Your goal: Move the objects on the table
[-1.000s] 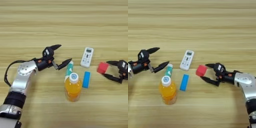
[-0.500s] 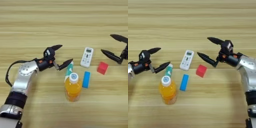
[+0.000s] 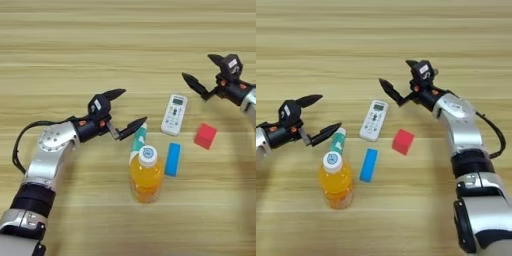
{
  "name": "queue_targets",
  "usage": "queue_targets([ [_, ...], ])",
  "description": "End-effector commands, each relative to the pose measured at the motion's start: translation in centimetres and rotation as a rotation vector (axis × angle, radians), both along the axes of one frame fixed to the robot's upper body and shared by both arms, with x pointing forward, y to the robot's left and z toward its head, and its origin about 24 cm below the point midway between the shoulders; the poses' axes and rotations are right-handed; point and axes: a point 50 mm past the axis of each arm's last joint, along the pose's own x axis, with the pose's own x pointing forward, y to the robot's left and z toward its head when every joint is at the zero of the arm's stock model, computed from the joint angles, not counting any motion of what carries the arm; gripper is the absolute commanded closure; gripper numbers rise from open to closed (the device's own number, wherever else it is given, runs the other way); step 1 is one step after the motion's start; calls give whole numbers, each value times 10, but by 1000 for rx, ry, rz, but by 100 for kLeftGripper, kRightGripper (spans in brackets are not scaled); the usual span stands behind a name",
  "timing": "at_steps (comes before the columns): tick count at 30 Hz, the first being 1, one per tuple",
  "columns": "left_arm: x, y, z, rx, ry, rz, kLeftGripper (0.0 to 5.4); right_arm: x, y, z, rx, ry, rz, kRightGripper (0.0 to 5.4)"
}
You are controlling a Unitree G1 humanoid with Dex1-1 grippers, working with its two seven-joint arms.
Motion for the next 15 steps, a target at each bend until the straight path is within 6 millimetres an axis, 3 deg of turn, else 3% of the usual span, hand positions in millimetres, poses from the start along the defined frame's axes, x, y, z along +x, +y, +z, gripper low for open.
queue_targets([
  [1, 4, -2, 3, -1, -30, 25, 0, 22, 12, -6, -35, 128, -139, 2],
  [4, 8, 0, 5, -18, -47, 74, 0, 31, 13, -7, -35, 177, -225, 2],
  [9, 16, 6, 10, -67, -77, 200, 0, 33, 23, -8, -44, 170, -222, 2],
  [15, 37, 26, 27, -206, -157, 544, 0, 30, 31, -17, -53, 191, -202, 2],
])
